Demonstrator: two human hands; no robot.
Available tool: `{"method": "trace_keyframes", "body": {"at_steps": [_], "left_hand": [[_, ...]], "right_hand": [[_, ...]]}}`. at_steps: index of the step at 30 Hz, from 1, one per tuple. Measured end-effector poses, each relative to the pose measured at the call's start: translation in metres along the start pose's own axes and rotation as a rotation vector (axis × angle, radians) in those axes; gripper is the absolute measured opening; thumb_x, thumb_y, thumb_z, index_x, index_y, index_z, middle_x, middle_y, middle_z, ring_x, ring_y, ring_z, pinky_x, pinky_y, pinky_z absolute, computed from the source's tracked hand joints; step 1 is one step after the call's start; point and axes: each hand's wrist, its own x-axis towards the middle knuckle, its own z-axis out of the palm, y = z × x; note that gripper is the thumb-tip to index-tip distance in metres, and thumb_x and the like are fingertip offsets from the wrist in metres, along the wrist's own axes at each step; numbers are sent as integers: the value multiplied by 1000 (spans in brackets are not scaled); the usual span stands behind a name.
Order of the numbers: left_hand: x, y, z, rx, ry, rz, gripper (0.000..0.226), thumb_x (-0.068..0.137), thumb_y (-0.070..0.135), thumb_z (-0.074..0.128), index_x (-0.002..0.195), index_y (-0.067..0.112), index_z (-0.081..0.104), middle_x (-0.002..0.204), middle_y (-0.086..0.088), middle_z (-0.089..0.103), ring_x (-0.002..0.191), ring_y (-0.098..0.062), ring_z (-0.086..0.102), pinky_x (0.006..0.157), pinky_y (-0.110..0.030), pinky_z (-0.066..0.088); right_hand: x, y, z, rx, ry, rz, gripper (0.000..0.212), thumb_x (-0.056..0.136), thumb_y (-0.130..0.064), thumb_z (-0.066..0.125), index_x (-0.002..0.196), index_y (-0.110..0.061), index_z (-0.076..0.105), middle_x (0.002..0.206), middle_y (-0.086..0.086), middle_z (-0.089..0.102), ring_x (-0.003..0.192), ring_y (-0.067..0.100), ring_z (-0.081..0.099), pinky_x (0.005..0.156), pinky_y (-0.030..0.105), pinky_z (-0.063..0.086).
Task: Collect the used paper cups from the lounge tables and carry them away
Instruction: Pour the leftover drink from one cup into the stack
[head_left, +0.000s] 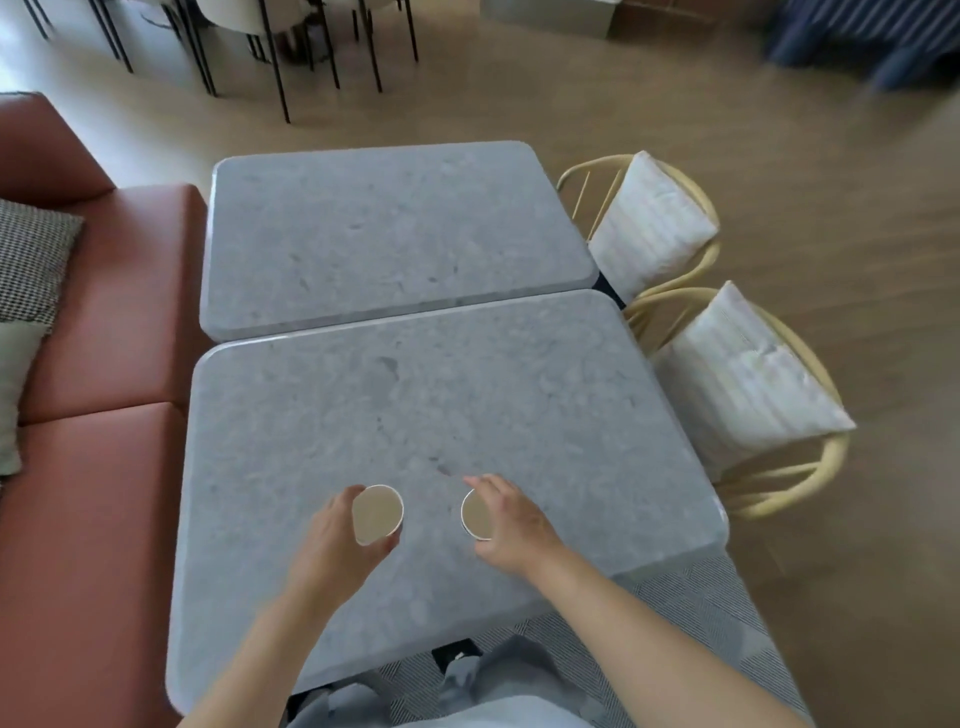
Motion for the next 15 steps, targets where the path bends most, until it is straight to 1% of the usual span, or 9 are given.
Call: {"method": "trace_keyframes", "body": {"at_steps": [3, 6, 8, 11, 13, 15], "left_hand": [[-2, 9, 18, 13, -40, 0, 75, 76, 52, 91, 136, 23, 56, 127, 3, 62, 115, -25, 60, 93, -41, 52], [-5, 11, 35, 59, -66, 7, 73, 76, 54, 91, 133, 25, 56, 123, 4, 62, 112, -24, 60, 87, -36, 47], [-8, 11, 44, 101, -80, 18, 71, 76, 54, 91, 130, 25, 56, 119, 5, 62, 109, -24, 60, 84, -36, 47], [-11, 13, 55, 120, -95, 41, 67, 75, 53, 91, 125, 27, 55, 113, 8, 61, 105, -24, 61, 87, -39, 51], [-13, 12, 58, 135, -93, 52, 64, 74, 49, 93, 121, 28, 55, 109, 10, 61, 103, -24, 63, 85, -38, 50], [-15, 14, 58, 140, -104, 40, 66, 72, 46, 94, 122, 28, 54, 110, 9, 60, 104, -26, 63, 83, -38, 49]], "right_hand": [[-6, 18, -1, -21, -21, -23, 83, 78, -14, 76, 156, -24, 47, 144, -1, 50, 136, 23, 49, 109, 30, 42], [-13, 35, 2, -3, -49, -36, 84, 80, -7, 73, 157, -26, 47, 146, -1, 49, 137, 23, 48, 110, 35, 46], [-16, 42, 6, 1, -71, -52, 85, 80, 0, 70, 158, -25, 47, 147, 0, 47, 139, 23, 46, 112, 38, 46], [-17, 49, 9, 36, -71, -55, 93, 79, 6, 67, 162, -28, 39, 151, 0, 43, 141, 24, 43, 114, 39, 45], [-17, 52, 11, 71, -56, -46, 100, 78, 7, 68, 164, -29, 31, 154, 0, 40, 143, 25, 43, 115, 38, 45], [-19, 57, 10, 122, -40, -9, 103, 79, 6, 70, 166, -30, 27, 158, 1, 38, 146, 26, 42, 116, 36, 44]]}}
